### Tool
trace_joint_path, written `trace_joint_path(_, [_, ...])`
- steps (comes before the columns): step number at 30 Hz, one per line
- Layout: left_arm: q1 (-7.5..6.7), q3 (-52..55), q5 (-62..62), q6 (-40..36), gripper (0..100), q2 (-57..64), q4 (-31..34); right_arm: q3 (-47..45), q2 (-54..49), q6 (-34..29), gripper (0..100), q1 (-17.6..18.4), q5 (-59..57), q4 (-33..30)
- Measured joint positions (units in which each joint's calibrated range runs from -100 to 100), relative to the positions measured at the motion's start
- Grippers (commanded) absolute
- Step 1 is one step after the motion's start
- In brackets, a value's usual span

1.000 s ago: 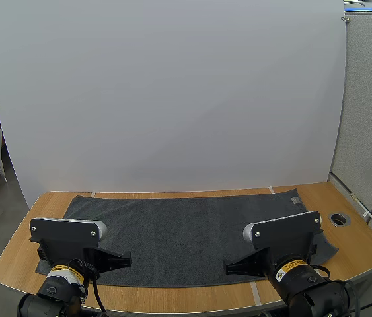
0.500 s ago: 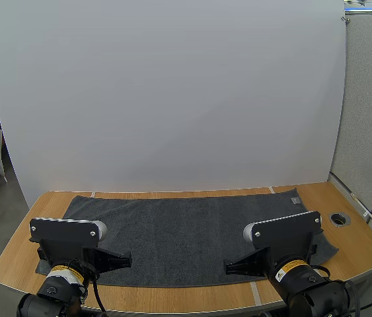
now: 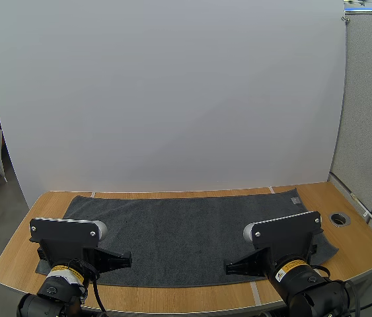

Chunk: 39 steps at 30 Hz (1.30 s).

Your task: Fold the towel

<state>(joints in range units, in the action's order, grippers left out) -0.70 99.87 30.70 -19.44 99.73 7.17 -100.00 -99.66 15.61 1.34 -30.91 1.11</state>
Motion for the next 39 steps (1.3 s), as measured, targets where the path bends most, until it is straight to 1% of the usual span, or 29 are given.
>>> trace_joint_path(13, [0.00, 0.0, -0.1, 0.0, 0, 0.0, 0.0, 0.0, 0.0, 0.0, 0, 0.0, 0.0, 1.5])
trace_joint_path(17, [0.00, -0.2, -0.1, 0.0, 0, 0.0, 0.0, 0.0, 0.0, 0.0, 0, 0.0, 0.0, -0.7])
trace_joint_path(21, [0.00, -3.5, -0.3, 0.0, 0, 0.0, 0.0, 0.1, 0.0, 0.1, 0, 0.0, 0.0, -3.6])
trace_joint_path(25, [0.00, -5.7, -0.9, 0.0, 0, 0.0, 0.0, 2.2, 0.0, 0.1, 0, 0.0, -0.6, -3.9])
trace_joint_path(27, [0.00, -7.2, -0.9, 0.0, 0, 0.0, 0.0, 4.6, 0.0, 0.1, 0, 0.0, -2.6, -3.8])
trace_joint_path(30, [0.00, -8.8, -1.0, 0.0, 0, 0.0, 0.0, 13.5, -0.1, 0.1, 0, 0.0, -7.9, -1.1])
trace_joint_path(31, [0.00, -9.2, -1.7, 0.0, 0, 0.0, 0.0, 14.5, -0.1, 0.1, 0, 0.0, -8.6, -1.1])
trace_joint_path(33, [0.00, -9.3, -2.1, 0.0, 0, 0.0, 0.0, 20.8, -0.3, 0.1, 0, 0.0, -12.7, -0.7])
trace_joint_path(36, [0.00, -9.3, -2.7, 0.0, 0, 0.0, 0.0, 27.5, -0.3, 0.1, 0, 0.0, -19.9, -1.1])
trace_joint_path(39, [0.00, -9.3, -2.7, 0.0, 0, 0.0, 0.0, 33.1, -0.3, 0.0, 0, 0.0, -27.3, -3.3])
